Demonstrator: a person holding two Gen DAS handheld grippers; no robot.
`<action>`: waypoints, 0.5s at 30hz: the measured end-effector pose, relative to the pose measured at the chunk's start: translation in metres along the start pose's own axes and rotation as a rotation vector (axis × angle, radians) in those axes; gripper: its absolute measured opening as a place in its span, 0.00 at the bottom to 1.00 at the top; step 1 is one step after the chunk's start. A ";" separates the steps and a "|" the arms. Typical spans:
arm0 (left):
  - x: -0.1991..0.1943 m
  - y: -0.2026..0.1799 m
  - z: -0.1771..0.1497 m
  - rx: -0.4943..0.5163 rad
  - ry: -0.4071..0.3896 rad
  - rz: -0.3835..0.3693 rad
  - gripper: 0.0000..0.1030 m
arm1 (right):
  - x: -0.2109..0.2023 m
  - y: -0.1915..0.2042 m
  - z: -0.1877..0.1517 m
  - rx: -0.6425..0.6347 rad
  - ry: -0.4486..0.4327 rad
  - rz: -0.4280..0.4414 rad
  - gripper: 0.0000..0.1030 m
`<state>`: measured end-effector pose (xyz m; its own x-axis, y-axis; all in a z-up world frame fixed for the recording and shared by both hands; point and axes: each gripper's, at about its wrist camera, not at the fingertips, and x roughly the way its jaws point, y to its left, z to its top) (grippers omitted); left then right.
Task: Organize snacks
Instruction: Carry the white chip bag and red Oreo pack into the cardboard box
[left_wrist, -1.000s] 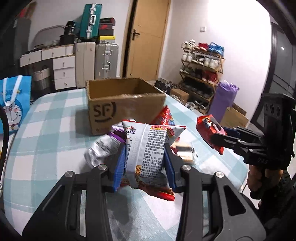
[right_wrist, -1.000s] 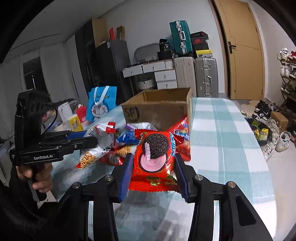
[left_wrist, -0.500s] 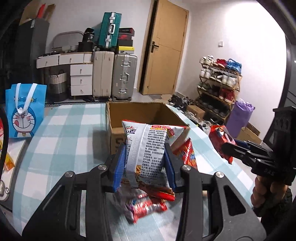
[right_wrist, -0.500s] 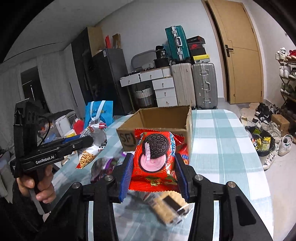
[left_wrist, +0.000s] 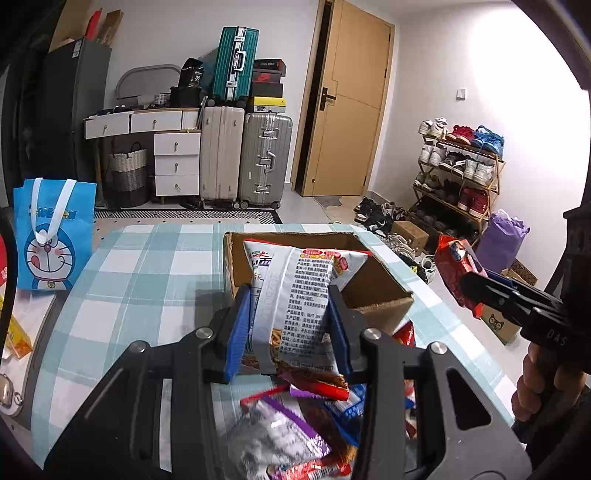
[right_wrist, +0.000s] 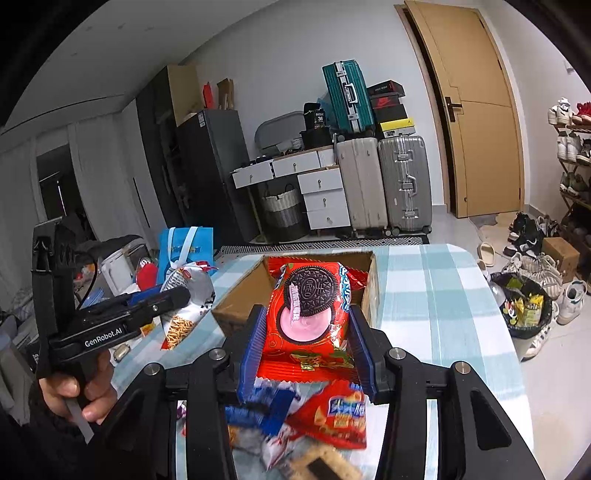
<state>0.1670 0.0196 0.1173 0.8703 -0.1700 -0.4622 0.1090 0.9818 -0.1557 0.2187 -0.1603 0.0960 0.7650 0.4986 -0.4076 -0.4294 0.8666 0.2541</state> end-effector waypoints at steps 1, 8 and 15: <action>0.005 0.002 0.004 -0.005 0.000 -0.001 0.35 | 0.003 -0.001 0.002 -0.001 0.001 0.001 0.43; 0.036 0.006 0.015 -0.013 0.012 0.007 0.35 | 0.030 -0.009 0.018 -0.008 0.011 -0.012 0.43; 0.067 0.008 0.026 -0.012 0.030 0.001 0.35 | 0.057 -0.015 0.028 0.001 0.014 -0.010 0.43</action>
<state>0.2384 0.0179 0.1076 0.8557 -0.1715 -0.4883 0.1019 0.9809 -0.1660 0.2825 -0.1451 0.0937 0.7626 0.4899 -0.4225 -0.4213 0.8717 0.2503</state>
